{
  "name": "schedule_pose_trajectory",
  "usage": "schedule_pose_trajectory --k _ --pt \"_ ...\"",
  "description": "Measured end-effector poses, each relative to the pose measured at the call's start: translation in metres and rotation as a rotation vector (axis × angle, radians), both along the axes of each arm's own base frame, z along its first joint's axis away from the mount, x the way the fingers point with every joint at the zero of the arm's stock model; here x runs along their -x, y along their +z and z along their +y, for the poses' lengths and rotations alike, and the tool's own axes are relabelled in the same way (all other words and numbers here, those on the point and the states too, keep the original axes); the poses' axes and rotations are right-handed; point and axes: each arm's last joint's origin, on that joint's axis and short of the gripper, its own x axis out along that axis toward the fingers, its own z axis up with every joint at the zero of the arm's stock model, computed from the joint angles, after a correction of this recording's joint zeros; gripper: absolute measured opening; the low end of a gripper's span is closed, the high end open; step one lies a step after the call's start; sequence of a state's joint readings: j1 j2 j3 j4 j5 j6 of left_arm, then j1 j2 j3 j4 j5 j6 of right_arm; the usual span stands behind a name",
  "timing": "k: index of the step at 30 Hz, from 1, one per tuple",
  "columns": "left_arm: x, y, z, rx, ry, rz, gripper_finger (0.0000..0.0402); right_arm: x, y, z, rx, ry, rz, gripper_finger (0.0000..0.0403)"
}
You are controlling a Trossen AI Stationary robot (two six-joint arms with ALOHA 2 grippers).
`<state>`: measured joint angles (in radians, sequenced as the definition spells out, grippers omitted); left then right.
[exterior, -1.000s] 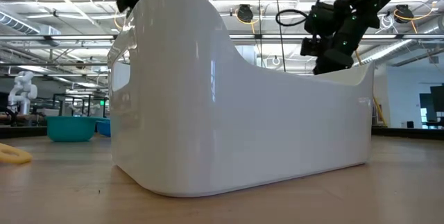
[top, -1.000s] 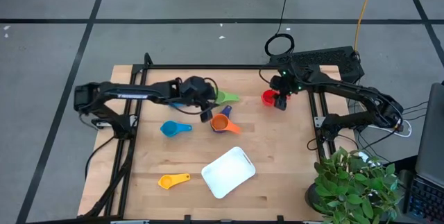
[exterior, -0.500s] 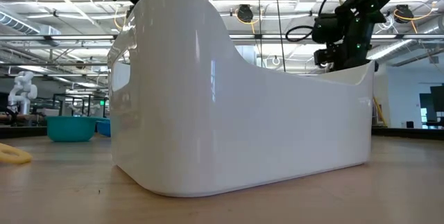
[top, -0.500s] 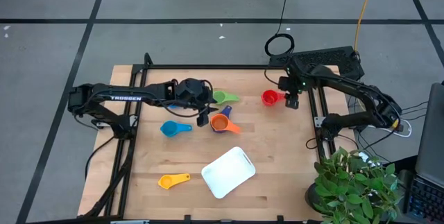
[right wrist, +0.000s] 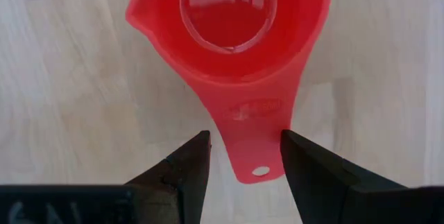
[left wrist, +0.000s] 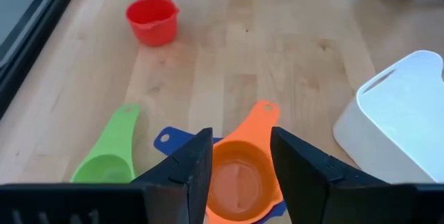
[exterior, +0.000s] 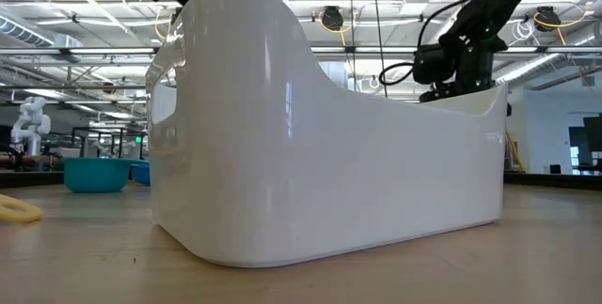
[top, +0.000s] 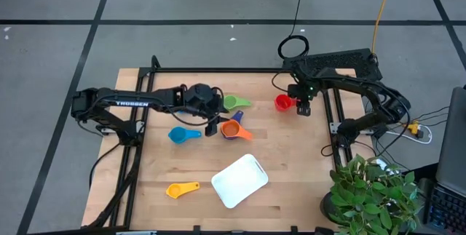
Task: Nest measuring cups in basket
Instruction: Stack the red measuring cup on top of the orange measuring cup
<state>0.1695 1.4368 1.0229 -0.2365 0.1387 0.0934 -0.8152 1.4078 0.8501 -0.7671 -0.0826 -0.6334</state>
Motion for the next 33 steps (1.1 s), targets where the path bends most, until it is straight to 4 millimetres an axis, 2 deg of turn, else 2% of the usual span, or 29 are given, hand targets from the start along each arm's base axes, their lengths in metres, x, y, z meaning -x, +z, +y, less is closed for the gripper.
schedule_pose_trajectory --k 10,16,21,27,33 --pt "-0.001 0.000 -0.005 0.001 -0.015 0.000 0.0150 0.000 0.000 -0.003 0.018 -0.019 -0.015 0.0181" --pt "-0.001 0.000 -0.005 0.001 -0.013 0.001 0.0150 -0.002 0.005 -0.006 0.025 -0.054 -0.028 0.0249" --pt "-0.001 0.000 -0.005 0.001 -0.014 0.001 0.0150 -0.004 0.008 -0.007 0.051 -0.001 -0.034 0.0299" --pt "-0.001 0.000 -0.005 0.001 -0.015 0.001 0.0150 -0.006 0.005 -0.009 0.062 0.059 -0.028 0.0293" --pt "-0.001 0.000 -0.005 0.000 -0.017 0.001 0.0150 -0.010 -0.011 -0.014 0.021 0.072 0.012 0.0284"
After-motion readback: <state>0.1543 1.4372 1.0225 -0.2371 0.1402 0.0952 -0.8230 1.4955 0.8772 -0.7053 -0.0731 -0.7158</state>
